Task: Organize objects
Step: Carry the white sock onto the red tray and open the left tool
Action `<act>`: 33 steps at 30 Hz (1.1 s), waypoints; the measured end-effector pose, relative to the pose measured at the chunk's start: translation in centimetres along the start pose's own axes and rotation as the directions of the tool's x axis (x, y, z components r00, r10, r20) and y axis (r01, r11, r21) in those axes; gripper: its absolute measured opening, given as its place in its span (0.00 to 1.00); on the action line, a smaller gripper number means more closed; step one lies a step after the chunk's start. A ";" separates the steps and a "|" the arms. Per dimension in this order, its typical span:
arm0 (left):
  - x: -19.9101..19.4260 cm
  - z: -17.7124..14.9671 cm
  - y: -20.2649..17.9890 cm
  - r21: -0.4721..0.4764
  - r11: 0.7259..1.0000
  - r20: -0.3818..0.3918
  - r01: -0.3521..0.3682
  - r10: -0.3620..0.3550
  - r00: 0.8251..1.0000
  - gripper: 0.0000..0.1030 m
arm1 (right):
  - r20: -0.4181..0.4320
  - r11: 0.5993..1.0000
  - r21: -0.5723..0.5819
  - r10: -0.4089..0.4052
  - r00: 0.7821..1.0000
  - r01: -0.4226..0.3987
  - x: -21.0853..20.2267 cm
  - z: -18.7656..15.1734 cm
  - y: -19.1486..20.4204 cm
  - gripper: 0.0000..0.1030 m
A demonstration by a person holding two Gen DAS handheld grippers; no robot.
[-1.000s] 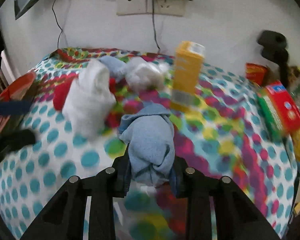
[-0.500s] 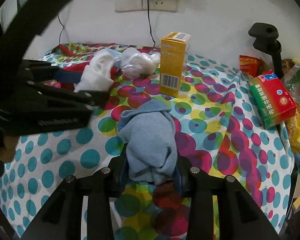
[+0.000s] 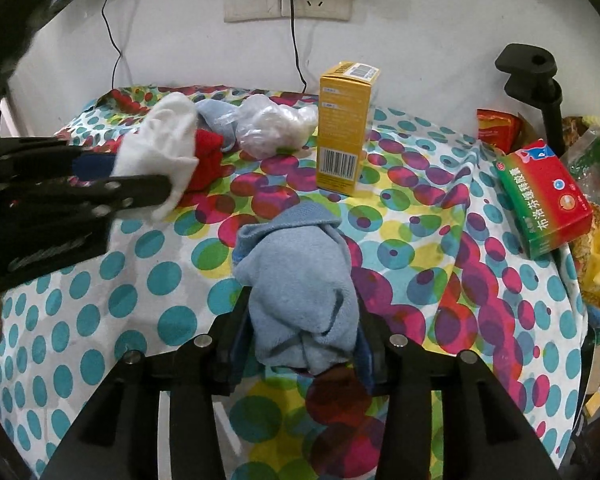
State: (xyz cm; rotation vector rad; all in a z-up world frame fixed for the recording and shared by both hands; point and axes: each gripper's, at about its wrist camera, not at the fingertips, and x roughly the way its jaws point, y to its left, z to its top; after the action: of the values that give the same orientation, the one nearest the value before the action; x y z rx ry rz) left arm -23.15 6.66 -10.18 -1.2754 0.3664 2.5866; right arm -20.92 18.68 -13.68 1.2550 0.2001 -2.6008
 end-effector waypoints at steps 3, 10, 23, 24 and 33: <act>-0.8 -0.8 -0.7 0.009 1.000 -0.006 -0.011 0.011 1.000 0.30 | 0.000 1.000 0.000 0.000 1.000 0.000 0.0 0.0 -0.1 0.41; -2.4 -2.5 -1.9 0.046 0.998 -0.017 -0.032 0.033 0.999 0.30 | -0.001 1.000 0.000 -0.004 1.000 0.004 0.1 0.1 -0.2 0.41; -5.3 -4.4 0.8 0.023 0.997 -0.021 -0.069 0.070 0.997 0.30 | -0.002 1.000 0.000 -0.013 1.000 0.013 0.2 0.2 -0.7 0.43; -5.4 -4.5 1.2 0.016 0.997 -0.021 -0.073 0.073 0.997 0.30 | -0.002 1.000 -0.001 -0.012 1.000 0.012 0.2 0.2 -0.6 0.44; -7.0 -5.0 4.7 -0.037 0.994 -0.017 -0.105 0.104 0.994 0.30 | -0.003 1.000 0.001 -0.010 1.000 0.010 0.3 0.3 -0.8 0.44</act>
State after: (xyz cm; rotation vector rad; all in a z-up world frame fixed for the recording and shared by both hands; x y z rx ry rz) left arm -16.78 -0.09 -7.00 -1.3221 0.3993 2.6842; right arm -21.53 19.37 -13.71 1.2612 0.2058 -2.6081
